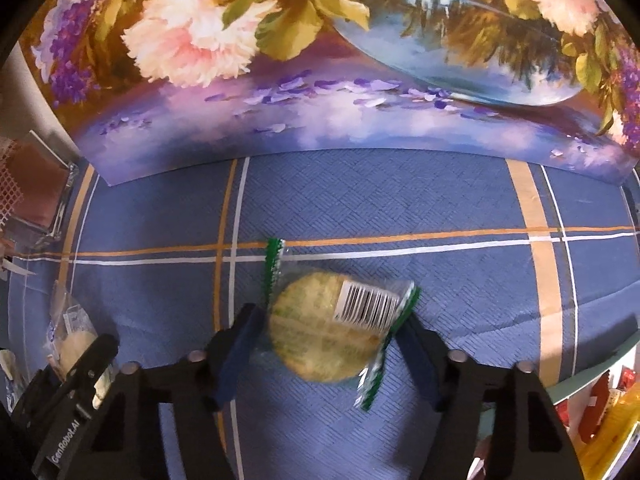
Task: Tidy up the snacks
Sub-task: 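Grasp the round cracker packet with the right tool while the left tool grasps the bun packet, then carry both packets into the white tray and open both tools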
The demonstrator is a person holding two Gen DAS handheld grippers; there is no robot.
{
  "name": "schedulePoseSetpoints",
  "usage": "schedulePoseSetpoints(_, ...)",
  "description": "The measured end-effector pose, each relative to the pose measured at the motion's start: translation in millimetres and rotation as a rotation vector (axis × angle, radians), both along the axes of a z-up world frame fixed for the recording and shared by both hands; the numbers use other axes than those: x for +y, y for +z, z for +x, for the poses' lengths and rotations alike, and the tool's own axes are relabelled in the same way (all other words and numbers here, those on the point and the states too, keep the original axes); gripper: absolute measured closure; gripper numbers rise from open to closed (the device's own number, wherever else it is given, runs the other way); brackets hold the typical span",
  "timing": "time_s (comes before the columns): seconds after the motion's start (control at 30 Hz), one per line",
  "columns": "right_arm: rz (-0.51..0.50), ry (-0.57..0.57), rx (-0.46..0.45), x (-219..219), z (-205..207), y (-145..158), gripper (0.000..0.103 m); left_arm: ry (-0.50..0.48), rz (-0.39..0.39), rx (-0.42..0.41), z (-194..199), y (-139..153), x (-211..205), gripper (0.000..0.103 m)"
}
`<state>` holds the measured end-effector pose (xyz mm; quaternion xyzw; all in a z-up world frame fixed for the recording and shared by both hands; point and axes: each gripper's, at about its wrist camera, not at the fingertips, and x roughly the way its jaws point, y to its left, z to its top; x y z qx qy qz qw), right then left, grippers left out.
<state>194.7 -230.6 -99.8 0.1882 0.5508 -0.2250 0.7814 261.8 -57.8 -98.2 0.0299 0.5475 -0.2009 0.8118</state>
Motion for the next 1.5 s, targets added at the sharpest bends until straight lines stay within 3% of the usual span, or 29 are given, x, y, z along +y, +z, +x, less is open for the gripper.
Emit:
schedulePoseSetpoints(0.4, 0.014, 0.033, 0.001, -2, -28, 7, 0.048, 0.045, -0.054, 0.043, -16, 6, 13, 0.049)
schedulePoseSetpoints(0.7, -0.008, 0.064, -0.038, 15, -61, 48, 0.048, 0.085, -0.109, 0.042, -44, 34, 22, 0.049)
schedulePoseSetpoints(1.0, -0.005, 0.059, -0.080, 29, -117, 77, 0.048, 0.094, -0.153, 0.032, -84, 59, 33, 0.049)
schedulePoseSetpoints(1.5, -0.016, -0.016, -0.147, 47, -203, 99, 0.048, 0.095, -0.198, 0.013, -151, 82, 39, 0.049)
